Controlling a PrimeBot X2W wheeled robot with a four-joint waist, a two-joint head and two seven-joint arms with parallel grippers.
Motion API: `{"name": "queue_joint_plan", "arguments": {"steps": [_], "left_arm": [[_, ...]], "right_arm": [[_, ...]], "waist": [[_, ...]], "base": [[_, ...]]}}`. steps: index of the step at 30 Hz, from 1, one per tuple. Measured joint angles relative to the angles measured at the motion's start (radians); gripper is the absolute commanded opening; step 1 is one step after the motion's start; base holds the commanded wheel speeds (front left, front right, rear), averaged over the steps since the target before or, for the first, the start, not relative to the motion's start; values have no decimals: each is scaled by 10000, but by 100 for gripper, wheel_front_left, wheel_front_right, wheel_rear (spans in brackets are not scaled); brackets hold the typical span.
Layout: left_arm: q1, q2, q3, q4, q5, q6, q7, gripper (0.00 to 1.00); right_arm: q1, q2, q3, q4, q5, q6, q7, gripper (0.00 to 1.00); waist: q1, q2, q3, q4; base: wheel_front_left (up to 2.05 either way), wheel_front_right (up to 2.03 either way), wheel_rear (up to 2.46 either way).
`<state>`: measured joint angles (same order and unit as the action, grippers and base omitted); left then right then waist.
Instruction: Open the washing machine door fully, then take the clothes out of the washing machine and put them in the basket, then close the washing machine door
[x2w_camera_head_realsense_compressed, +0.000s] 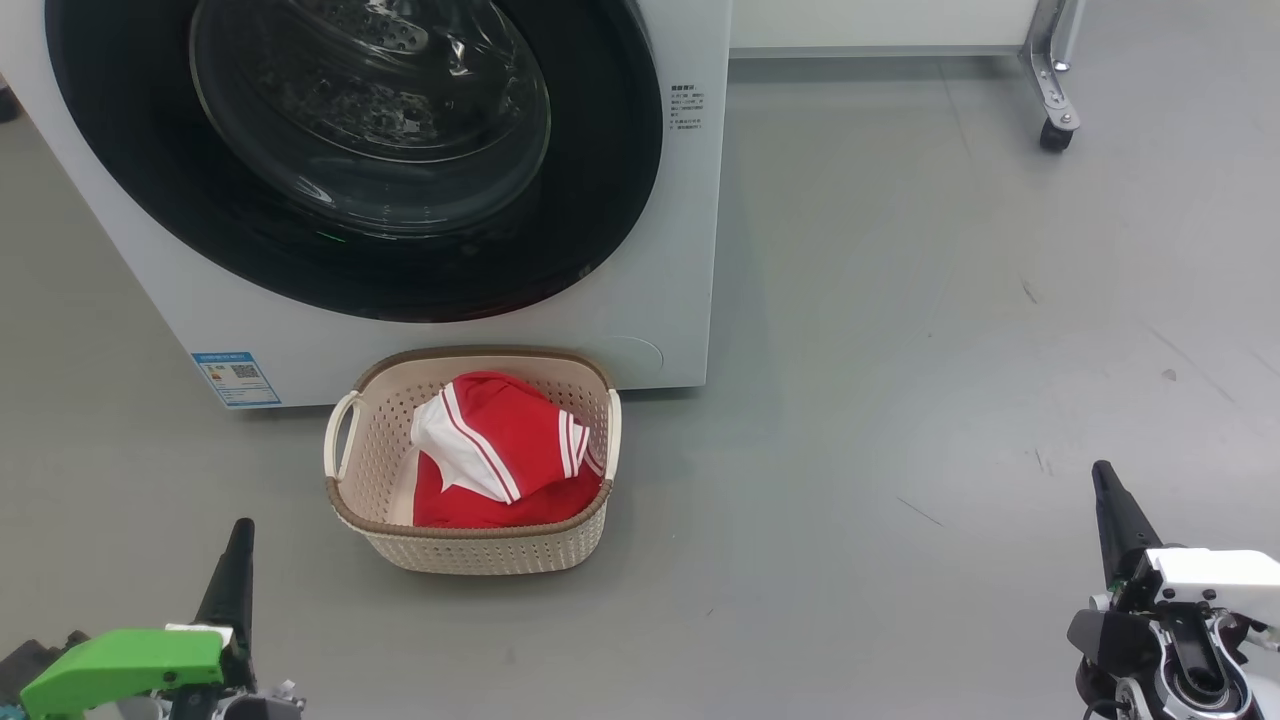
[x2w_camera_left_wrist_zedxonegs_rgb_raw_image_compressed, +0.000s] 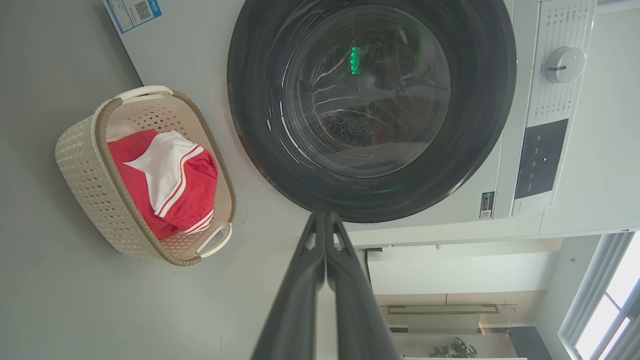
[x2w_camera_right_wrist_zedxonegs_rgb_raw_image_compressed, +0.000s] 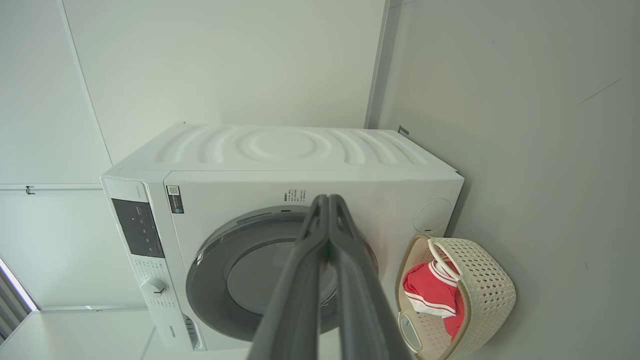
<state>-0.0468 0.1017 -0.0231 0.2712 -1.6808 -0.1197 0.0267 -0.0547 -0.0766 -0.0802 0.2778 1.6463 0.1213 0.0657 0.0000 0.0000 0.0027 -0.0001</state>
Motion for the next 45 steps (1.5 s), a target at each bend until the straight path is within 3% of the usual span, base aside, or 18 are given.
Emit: {"name": "queue_joint_plan", "arguments": {"steps": [45], "left_arm": [[-50,-8,59,54,0,-2,46,0]], "right_arm": [[-6,33,-33,36,0,0,10,0]], "waist": [[0,0,-2,0]], "base": [[0,0,0]]}}
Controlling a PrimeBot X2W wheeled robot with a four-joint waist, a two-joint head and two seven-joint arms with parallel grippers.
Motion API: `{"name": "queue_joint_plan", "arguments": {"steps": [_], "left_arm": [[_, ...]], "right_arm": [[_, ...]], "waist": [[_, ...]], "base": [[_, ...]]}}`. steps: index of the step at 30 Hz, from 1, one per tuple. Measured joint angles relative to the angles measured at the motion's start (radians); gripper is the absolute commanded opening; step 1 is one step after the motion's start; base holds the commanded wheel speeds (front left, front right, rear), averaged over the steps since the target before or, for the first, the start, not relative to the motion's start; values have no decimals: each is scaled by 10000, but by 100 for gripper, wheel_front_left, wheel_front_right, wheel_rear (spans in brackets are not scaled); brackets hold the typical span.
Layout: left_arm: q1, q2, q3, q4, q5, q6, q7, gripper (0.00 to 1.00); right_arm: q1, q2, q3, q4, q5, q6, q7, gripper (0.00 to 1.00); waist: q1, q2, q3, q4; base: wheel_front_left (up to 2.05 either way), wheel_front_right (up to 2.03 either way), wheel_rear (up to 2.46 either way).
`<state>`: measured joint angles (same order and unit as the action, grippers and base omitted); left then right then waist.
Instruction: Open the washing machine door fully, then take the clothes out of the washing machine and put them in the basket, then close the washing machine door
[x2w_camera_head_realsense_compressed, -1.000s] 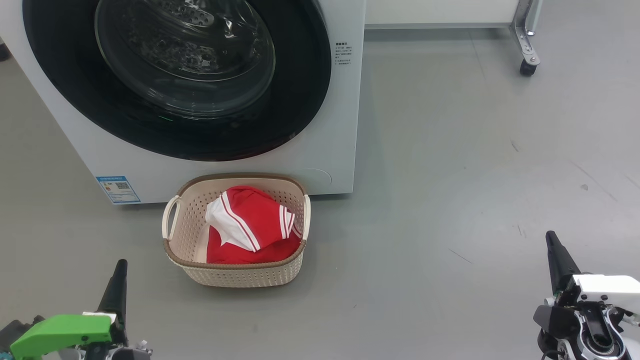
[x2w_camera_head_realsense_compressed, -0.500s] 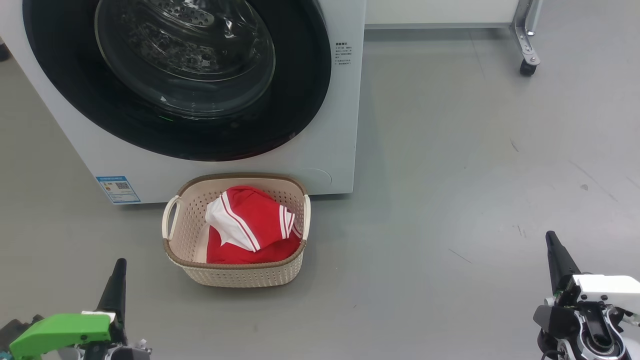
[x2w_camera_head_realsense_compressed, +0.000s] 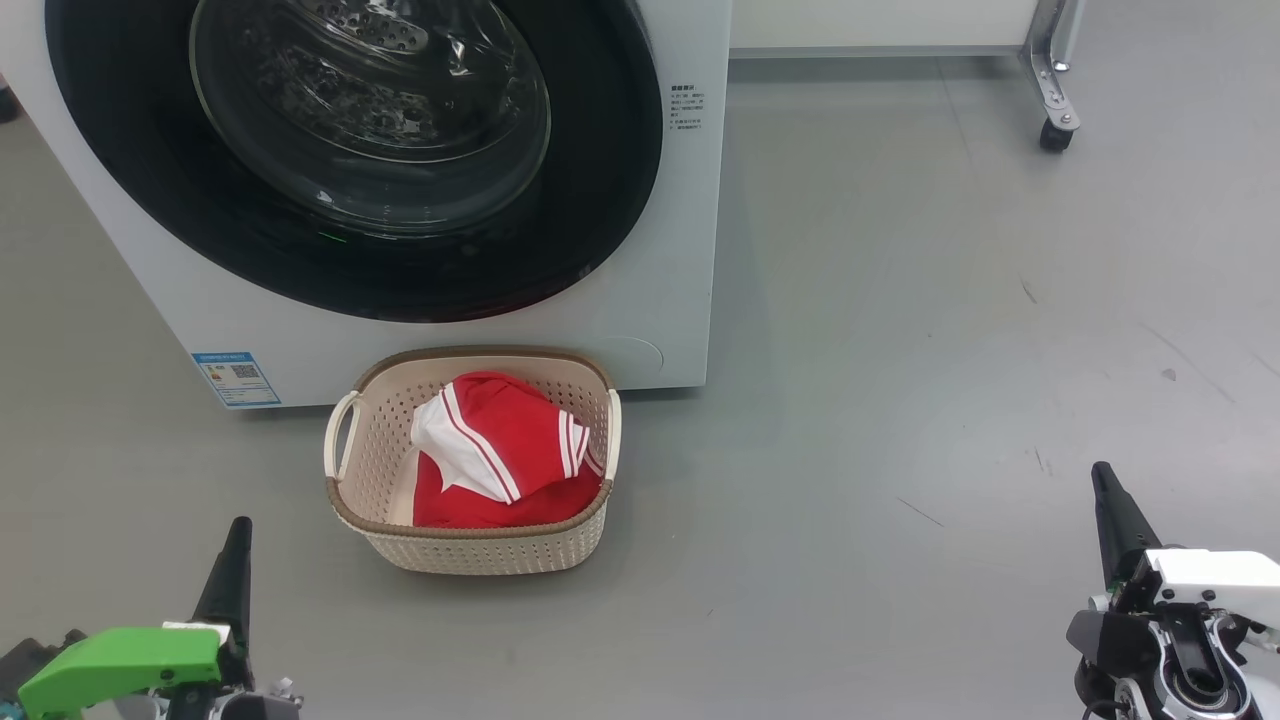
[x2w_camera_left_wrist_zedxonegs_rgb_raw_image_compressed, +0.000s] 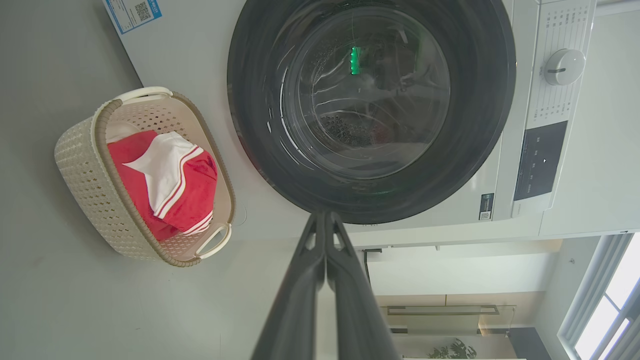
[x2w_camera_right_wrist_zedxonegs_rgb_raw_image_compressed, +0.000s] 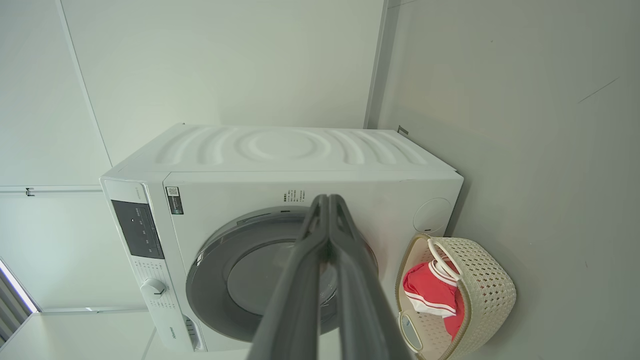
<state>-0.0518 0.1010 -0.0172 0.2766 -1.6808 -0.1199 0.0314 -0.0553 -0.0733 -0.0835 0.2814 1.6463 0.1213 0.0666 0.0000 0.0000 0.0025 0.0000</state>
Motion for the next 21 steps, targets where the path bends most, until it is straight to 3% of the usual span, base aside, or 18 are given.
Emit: {"name": "queue_joint_plan", "arguments": {"steps": [21], "left_arm": [[-8,-6,42,-2,0,0,44,0]], "right_arm": [[-31,17,-21,-2,0,0,0,0]], "waist": [[0,0,2,0]], "base": [[0,0,0]]}}
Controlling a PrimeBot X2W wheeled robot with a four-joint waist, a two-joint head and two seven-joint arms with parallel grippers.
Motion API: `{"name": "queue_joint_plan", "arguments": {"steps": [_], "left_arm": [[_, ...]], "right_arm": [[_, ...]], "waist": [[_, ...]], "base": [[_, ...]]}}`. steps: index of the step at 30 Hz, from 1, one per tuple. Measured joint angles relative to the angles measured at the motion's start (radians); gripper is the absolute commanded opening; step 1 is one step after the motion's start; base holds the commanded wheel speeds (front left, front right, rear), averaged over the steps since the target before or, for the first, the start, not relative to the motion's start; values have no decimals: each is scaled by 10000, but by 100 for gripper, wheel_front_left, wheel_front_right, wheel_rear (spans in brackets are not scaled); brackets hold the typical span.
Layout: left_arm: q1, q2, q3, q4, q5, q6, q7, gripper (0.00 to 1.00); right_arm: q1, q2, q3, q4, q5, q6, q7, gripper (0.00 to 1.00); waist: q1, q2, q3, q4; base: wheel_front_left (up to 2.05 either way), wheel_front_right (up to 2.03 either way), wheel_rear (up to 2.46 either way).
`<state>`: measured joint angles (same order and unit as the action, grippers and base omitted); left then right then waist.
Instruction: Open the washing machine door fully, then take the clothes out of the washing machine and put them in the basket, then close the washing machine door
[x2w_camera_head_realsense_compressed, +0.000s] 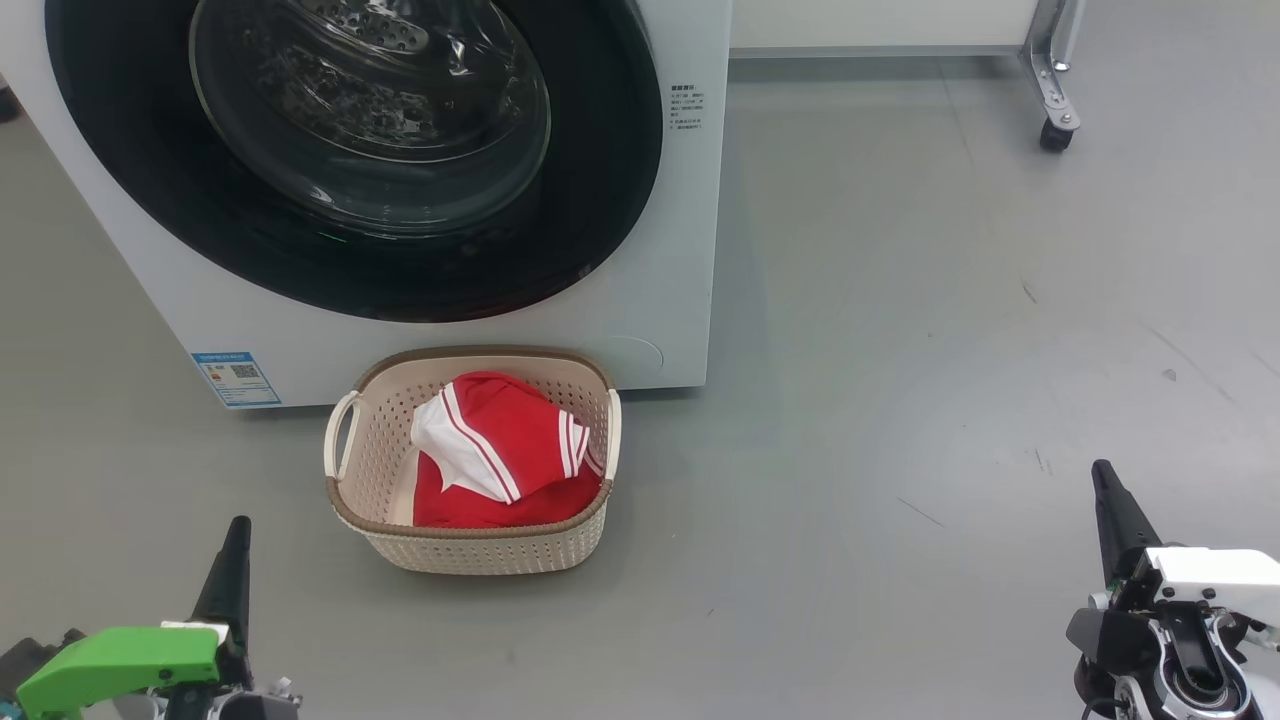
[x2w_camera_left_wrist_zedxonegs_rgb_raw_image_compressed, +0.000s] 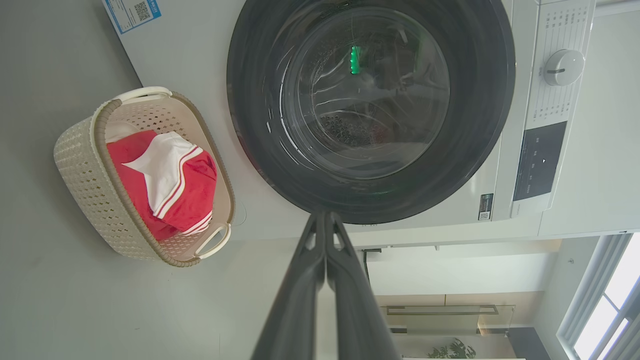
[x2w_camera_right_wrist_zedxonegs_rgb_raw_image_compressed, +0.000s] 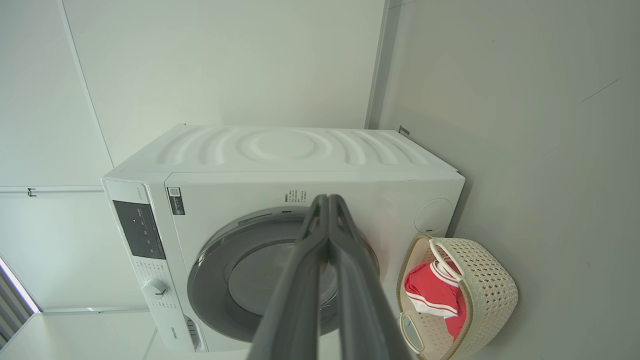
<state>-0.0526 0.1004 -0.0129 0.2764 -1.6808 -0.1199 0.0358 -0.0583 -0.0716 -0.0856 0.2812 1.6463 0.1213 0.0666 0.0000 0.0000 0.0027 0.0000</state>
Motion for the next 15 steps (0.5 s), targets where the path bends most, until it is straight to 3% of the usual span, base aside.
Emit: {"name": "queue_joint_plan", "arguments": {"steps": [15], "left_arm": [[-1,-6,17,-6,0,0,29,0]], "right_arm": [[-1,4,-13,-4,0,2,29,0]], "waist": [[0,0,1,0]], "base": [[0,0,0]]}}
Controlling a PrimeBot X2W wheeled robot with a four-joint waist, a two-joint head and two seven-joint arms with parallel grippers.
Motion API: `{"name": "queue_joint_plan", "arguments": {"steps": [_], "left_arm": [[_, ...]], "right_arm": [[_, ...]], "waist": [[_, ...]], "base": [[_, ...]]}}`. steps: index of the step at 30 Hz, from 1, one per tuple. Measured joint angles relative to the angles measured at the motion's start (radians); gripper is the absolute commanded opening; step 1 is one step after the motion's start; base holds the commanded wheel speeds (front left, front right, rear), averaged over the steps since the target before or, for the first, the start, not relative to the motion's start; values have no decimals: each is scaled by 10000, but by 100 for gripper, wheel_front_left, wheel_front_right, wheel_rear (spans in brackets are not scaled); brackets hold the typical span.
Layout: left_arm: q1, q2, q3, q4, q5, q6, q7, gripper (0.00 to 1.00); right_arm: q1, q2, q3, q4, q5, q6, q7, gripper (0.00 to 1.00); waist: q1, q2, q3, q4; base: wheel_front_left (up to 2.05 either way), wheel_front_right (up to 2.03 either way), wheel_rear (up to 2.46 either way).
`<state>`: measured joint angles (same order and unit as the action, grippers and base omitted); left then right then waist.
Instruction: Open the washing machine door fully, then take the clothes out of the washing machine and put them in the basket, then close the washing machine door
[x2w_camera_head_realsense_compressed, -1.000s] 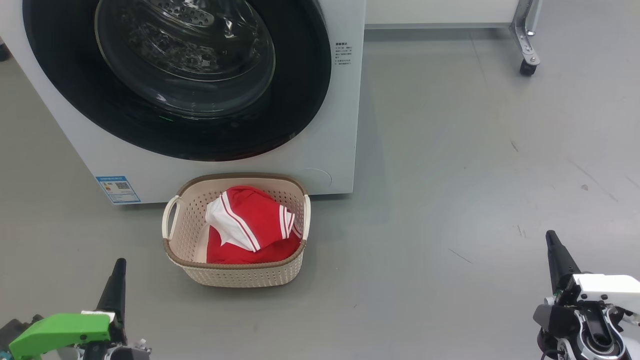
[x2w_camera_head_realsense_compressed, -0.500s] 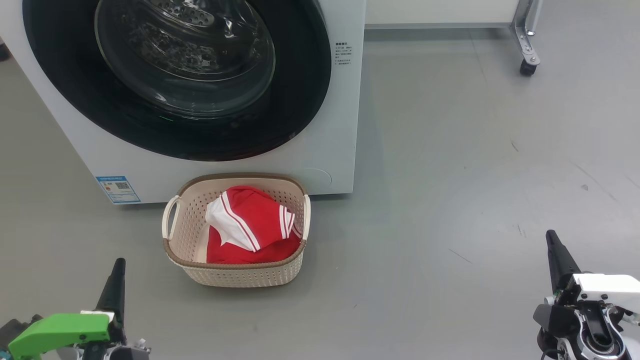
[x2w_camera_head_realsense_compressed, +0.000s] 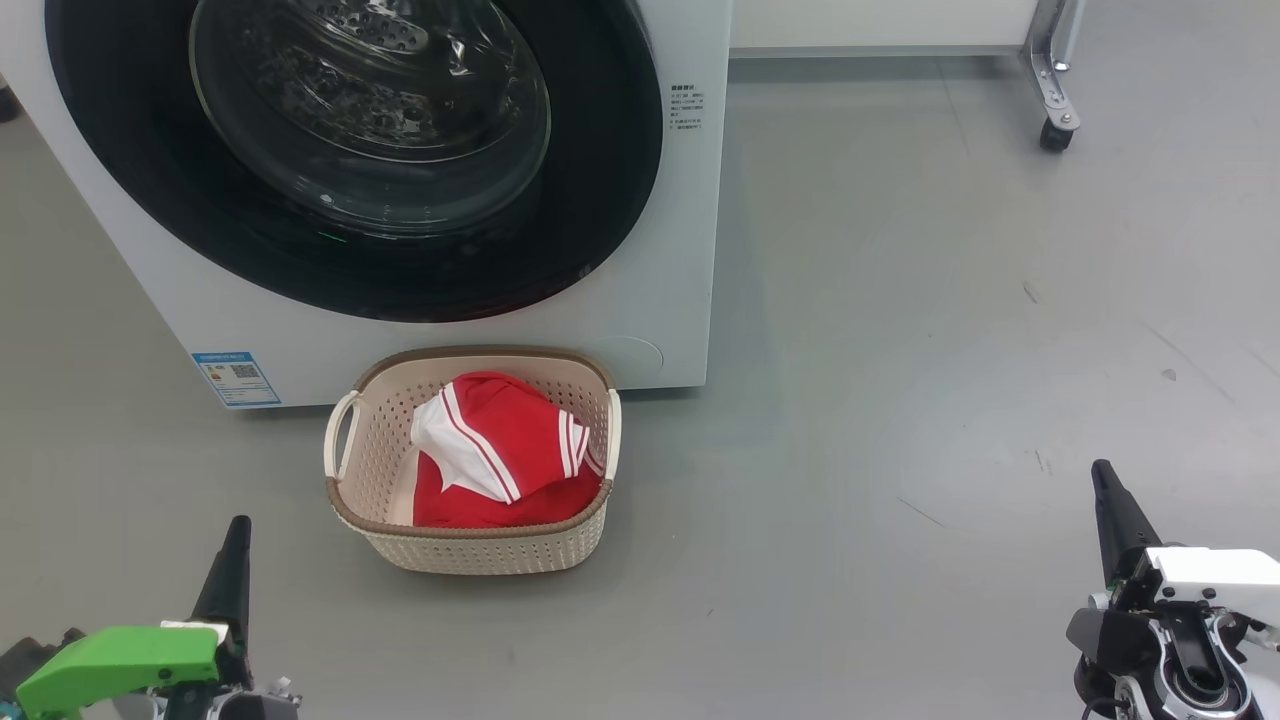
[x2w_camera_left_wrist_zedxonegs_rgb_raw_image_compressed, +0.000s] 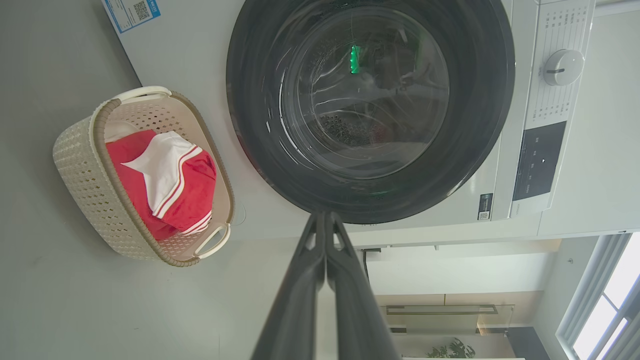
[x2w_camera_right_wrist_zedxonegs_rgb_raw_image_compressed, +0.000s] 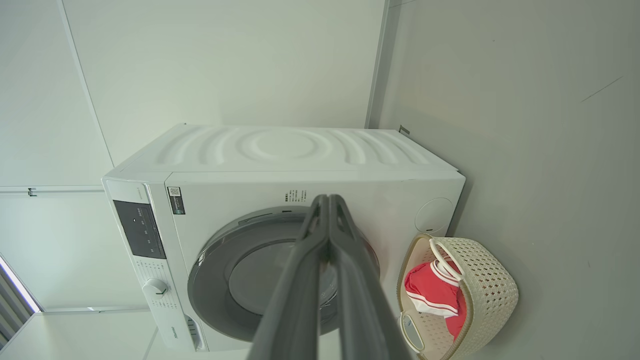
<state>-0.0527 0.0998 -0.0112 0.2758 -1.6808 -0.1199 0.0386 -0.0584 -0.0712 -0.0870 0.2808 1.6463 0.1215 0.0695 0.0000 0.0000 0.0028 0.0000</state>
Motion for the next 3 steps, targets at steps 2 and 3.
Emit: {"name": "queue_joint_plan", "arguments": {"steps": [2,3], "left_arm": [[-1,-2,4,-2,0,0,0,0],[-1,-2,4,-4,0,0,0,0]], "right_arm": [[0,2,-2,0,0,-2,0,0],[0,2,-2,-2,0,-2,0,0]], "waist": [[0,0,0,0],[0,0,0,0]], "base": [[0,0,0],[0,0,0]]}}
